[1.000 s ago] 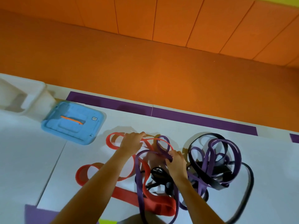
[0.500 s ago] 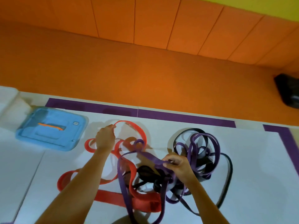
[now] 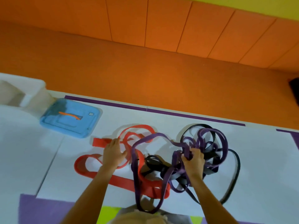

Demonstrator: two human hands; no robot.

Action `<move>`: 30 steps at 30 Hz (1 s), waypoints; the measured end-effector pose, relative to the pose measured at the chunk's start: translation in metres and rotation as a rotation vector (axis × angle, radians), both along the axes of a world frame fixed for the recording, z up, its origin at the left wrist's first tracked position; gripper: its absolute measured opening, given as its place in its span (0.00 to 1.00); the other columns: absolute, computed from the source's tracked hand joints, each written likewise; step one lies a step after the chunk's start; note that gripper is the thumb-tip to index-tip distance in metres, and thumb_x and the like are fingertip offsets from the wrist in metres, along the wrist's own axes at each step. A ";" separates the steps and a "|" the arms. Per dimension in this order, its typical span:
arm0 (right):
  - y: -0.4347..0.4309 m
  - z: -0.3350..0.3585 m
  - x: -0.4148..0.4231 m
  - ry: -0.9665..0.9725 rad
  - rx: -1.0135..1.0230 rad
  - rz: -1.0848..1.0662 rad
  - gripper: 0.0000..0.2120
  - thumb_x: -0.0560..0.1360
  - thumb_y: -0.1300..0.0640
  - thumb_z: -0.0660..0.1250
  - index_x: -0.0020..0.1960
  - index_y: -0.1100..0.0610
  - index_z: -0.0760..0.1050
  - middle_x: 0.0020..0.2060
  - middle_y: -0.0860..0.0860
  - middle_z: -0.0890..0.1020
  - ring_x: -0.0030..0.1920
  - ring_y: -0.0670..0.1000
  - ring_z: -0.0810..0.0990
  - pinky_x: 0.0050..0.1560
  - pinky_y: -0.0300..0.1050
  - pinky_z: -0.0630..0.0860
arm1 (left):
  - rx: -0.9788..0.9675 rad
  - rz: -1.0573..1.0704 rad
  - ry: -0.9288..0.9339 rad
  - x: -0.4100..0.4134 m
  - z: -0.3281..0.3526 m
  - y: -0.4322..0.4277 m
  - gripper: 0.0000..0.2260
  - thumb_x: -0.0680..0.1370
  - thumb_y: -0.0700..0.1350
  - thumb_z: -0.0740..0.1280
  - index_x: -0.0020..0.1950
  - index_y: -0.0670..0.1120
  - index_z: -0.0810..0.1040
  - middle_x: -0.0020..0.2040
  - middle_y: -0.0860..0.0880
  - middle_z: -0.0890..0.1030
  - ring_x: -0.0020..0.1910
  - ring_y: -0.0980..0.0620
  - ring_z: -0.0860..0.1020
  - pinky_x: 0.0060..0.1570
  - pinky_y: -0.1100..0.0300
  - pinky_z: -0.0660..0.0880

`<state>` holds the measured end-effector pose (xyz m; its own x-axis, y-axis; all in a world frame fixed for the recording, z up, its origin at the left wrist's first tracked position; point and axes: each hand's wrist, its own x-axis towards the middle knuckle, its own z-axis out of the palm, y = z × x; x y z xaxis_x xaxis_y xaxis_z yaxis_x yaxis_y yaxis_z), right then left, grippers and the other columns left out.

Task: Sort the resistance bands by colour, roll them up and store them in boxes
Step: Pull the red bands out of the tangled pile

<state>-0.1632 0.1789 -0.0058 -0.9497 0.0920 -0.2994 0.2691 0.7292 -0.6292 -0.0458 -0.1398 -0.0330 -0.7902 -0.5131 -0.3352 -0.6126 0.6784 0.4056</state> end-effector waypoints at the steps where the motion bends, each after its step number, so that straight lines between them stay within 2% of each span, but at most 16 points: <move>1: -0.005 0.002 0.003 0.030 0.118 0.075 0.21 0.77 0.56 0.76 0.67 0.54 0.73 0.68 0.56 0.72 0.70 0.61 0.71 0.69 0.65 0.73 | 0.002 -0.048 0.016 0.008 -0.002 0.004 0.32 0.78 0.55 0.74 0.78 0.43 0.70 0.74 0.45 0.76 0.73 0.42 0.75 0.73 0.49 0.71; 2: -0.010 0.004 0.006 0.103 0.222 0.151 0.22 0.77 0.55 0.76 0.68 0.53 0.73 0.72 0.56 0.68 0.74 0.62 0.65 0.73 0.66 0.66 | -0.005 -0.098 0.021 0.016 -0.004 0.008 0.32 0.77 0.56 0.74 0.77 0.44 0.71 0.74 0.46 0.76 0.74 0.42 0.74 0.74 0.50 0.68; 4: -0.023 0.008 0.013 0.305 0.314 0.311 0.19 0.77 0.58 0.74 0.67 0.52 0.76 0.74 0.56 0.67 0.76 0.61 0.63 0.74 0.66 0.63 | -0.008 -0.159 -0.041 0.032 -0.006 0.017 0.40 0.74 0.61 0.75 0.80 0.47 0.66 0.80 0.47 0.69 0.80 0.42 0.66 0.79 0.47 0.61; 6: -0.041 0.012 0.021 0.439 0.325 0.482 0.15 0.77 0.60 0.73 0.63 0.51 0.80 0.72 0.55 0.72 0.73 0.61 0.68 0.71 0.66 0.67 | 0.000 -0.162 -0.103 0.045 -0.009 0.027 0.48 0.72 0.64 0.76 0.85 0.50 0.58 0.85 0.47 0.57 0.85 0.41 0.54 0.82 0.40 0.51; 9: -0.073 0.015 0.038 0.550 0.229 0.738 0.06 0.76 0.59 0.75 0.52 0.53 0.83 0.56 0.52 0.82 0.58 0.58 0.80 0.58 0.59 0.78 | -0.041 -0.207 -0.122 0.056 -0.012 0.038 0.41 0.77 0.63 0.72 0.85 0.56 0.58 0.87 0.46 0.43 0.86 0.39 0.42 0.80 0.31 0.47; 10: -0.084 0.015 0.045 0.523 0.190 0.831 0.02 0.77 0.58 0.74 0.50 0.54 0.83 0.50 0.51 0.83 0.52 0.57 0.81 0.54 0.55 0.80 | -0.076 -0.239 -0.152 0.058 -0.011 0.040 0.38 0.79 0.62 0.70 0.85 0.58 0.58 0.86 0.46 0.40 0.85 0.38 0.40 0.80 0.30 0.47; 11: -0.093 0.013 0.052 0.423 0.173 0.913 0.02 0.79 0.57 0.70 0.49 0.54 0.82 0.48 0.50 0.82 0.50 0.56 0.82 0.52 0.53 0.80 | -0.095 -0.265 -0.184 0.059 -0.010 0.042 0.36 0.80 0.60 0.69 0.85 0.60 0.57 0.86 0.45 0.37 0.85 0.37 0.38 0.79 0.29 0.47; 14: -0.111 0.002 0.072 0.089 0.281 1.072 0.09 0.82 0.51 0.65 0.54 0.53 0.81 0.50 0.51 0.85 0.53 0.55 0.84 0.52 0.50 0.80 | -0.060 -0.295 -0.239 0.064 -0.006 0.044 0.34 0.81 0.56 0.69 0.84 0.60 0.58 0.86 0.46 0.36 0.85 0.38 0.38 0.79 0.30 0.46; 17: -0.116 -0.007 0.086 -0.010 0.313 1.046 0.10 0.81 0.48 0.67 0.58 0.50 0.82 0.53 0.49 0.86 0.56 0.54 0.84 0.56 0.50 0.81 | -0.004 -0.305 -0.277 0.066 -0.001 0.039 0.35 0.81 0.52 0.69 0.85 0.57 0.57 0.86 0.46 0.39 0.86 0.41 0.42 0.80 0.32 0.50; 20: -0.123 -0.011 0.098 0.071 0.382 1.007 0.11 0.81 0.45 0.68 0.62 0.46 0.79 0.58 0.47 0.84 0.56 0.54 0.85 0.56 0.51 0.83 | 0.018 -0.326 -0.275 0.066 0.007 0.034 0.36 0.80 0.53 0.70 0.85 0.56 0.57 0.87 0.47 0.46 0.86 0.42 0.48 0.79 0.33 0.55; 23: -0.130 -0.013 0.103 0.130 0.426 0.964 0.17 0.81 0.45 0.69 0.68 0.45 0.75 0.64 0.47 0.81 0.57 0.55 0.85 0.54 0.51 0.84 | 0.003 -0.356 -0.236 0.066 0.010 0.032 0.38 0.79 0.54 0.71 0.85 0.56 0.56 0.87 0.49 0.49 0.85 0.42 0.52 0.78 0.32 0.59; 26: -0.141 -0.015 0.100 0.045 0.503 0.921 0.15 0.82 0.42 0.66 0.64 0.48 0.77 0.57 0.50 0.85 0.56 0.56 0.86 0.52 0.51 0.83 | 0.020 -0.369 -0.216 0.071 0.008 0.030 0.42 0.78 0.53 0.73 0.86 0.57 0.51 0.87 0.49 0.47 0.85 0.44 0.51 0.78 0.31 0.57; 30: -0.160 -0.020 0.100 -0.023 0.431 0.741 0.15 0.82 0.43 0.65 0.59 0.53 0.80 0.49 0.51 0.86 0.51 0.56 0.86 0.50 0.51 0.83 | 0.046 -0.403 -0.219 0.074 0.003 0.028 0.50 0.76 0.55 0.76 0.87 0.55 0.45 0.87 0.48 0.42 0.86 0.42 0.47 0.78 0.27 0.50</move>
